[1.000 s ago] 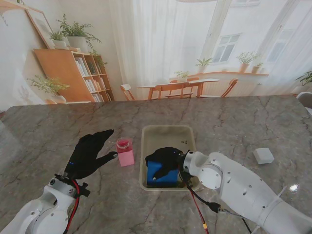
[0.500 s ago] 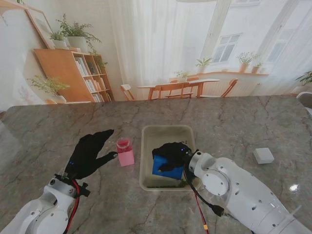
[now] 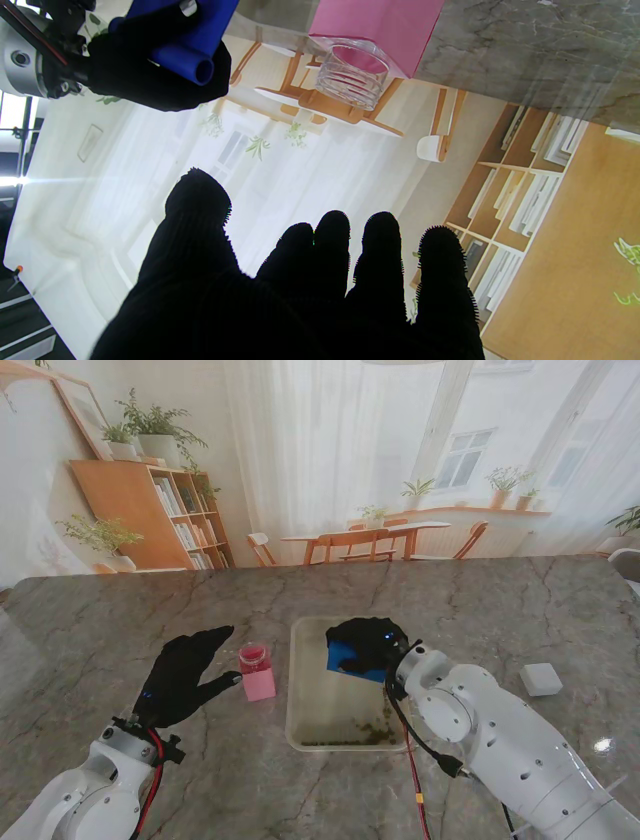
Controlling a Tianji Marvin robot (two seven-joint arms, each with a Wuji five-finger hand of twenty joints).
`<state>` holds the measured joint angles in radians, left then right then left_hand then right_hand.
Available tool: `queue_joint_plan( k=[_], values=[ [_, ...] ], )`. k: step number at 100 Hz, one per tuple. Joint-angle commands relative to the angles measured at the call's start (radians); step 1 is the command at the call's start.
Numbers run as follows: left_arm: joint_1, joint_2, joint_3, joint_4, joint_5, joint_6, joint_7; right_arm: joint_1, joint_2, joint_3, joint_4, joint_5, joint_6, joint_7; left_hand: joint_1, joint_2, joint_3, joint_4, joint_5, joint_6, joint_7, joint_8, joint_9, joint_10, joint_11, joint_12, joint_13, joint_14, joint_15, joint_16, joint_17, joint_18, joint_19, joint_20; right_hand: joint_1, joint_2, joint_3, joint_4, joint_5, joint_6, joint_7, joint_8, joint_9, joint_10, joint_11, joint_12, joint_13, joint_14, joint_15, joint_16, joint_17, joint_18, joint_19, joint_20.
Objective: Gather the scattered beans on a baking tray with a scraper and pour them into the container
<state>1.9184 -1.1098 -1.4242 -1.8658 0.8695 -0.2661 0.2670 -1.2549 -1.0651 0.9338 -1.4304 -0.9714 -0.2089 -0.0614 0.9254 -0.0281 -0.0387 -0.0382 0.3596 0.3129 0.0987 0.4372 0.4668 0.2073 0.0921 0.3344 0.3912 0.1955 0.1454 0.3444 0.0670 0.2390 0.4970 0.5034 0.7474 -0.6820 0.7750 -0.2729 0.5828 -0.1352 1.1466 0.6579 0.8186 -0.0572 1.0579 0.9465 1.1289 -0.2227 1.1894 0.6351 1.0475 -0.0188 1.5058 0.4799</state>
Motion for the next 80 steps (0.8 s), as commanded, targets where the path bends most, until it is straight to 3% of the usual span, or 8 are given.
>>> queue_joint_plan(
  k=[1, 19, 51, 61, 80],
  values=[
    [0.004, -0.003, 0.004, -0.002, 0.001, 0.001, 0.0, 0.034, 0.002, 0.005, 0.016, -0.004, 0.003, 0.024, 0.018, 0.034, 0.0, 0.006, 0.015, -0.011, 0.002, 0.004, 0.008, -0.031, -0.005, 0.016, 0.008, -0.008, 0.004, 0.002, -0.004, 0.013, -0.017, 0.012, 0.051, 0.032, 0.055, 0.035, -0.029, -0.039, 0.007, 0.005, -0.028, 0.011, -0.028, -0.021, -0.021, -0.005, -0.017, -0.018, -0.013, 0.028, -0.016, -0.018],
    [0.002, -0.002, 0.005, -0.002, -0.001, 0.003, -0.004, 0.121, -0.001, -0.047, 0.112, 0.009, 0.0, 0.02, 0.018, 0.034, 0.0, 0.006, 0.015, -0.011, 0.002, 0.004, 0.007, -0.032, -0.005, 0.016, 0.009, -0.008, 0.004, 0.002, -0.005, 0.013, -0.017, 0.012, 0.047, 0.043, 0.056, 0.034, -0.056, -0.032, -0.003, 0.009, -0.051, 0.018, -0.055, -0.04, -0.039, 0.0, -0.043, -0.025, -0.034, 0.034, -0.034, -0.018],
    [-0.003, -0.001, 0.008, 0.0, -0.004, 0.005, -0.013, 0.285, -0.02, -0.198, 0.302, 0.061, -0.003, -0.022, 0.018, 0.035, 0.0, 0.006, 0.015, -0.011, 0.002, 0.004, 0.008, -0.031, -0.005, 0.016, 0.01, -0.008, 0.004, 0.003, -0.005, 0.014, -0.017, 0.013, 0.053, 0.09, 0.01, 0.046, -0.122, 0.0, 0.007, 0.016, -0.11, 0.019, -0.025, -0.065, -0.074, -0.012, -0.057, -0.036, -0.056, 0.012, -0.072, -0.026],
    [-0.006, -0.001, 0.01, 0.001, -0.005, 0.005, -0.016, 0.327, -0.033, -0.246, 0.352, 0.076, -0.006, -0.061, 0.018, 0.035, 0.0, 0.006, 0.015, -0.011, 0.002, 0.004, 0.008, -0.031, -0.005, 0.016, 0.011, -0.008, 0.005, 0.003, -0.004, 0.014, -0.016, 0.013, 0.06, 0.108, -0.01, 0.052, -0.156, 0.009, 0.027, 0.041, -0.141, 0.018, -0.001, -0.071, -0.096, -0.008, -0.081, -0.05, -0.078, 0.013, -0.105, -0.035],
    [-0.008, 0.0, 0.012, 0.001, -0.006, 0.006, -0.02, 0.392, -0.059, -0.329, 0.428, 0.096, -0.005, -0.133, 0.018, 0.034, 0.0, 0.006, 0.016, -0.011, 0.002, 0.004, 0.009, -0.03, -0.005, 0.016, 0.012, -0.009, 0.005, 0.003, -0.004, 0.014, -0.016, 0.013, 0.078, 0.136, -0.048, 0.064, -0.211, -0.024, 0.147, 0.154, -0.196, 0.008, 0.069, -0.073, -0.146, -0.001, -0.076, -0.059, -0.126, 0.033, -0.138, -0.039]
  ],
)
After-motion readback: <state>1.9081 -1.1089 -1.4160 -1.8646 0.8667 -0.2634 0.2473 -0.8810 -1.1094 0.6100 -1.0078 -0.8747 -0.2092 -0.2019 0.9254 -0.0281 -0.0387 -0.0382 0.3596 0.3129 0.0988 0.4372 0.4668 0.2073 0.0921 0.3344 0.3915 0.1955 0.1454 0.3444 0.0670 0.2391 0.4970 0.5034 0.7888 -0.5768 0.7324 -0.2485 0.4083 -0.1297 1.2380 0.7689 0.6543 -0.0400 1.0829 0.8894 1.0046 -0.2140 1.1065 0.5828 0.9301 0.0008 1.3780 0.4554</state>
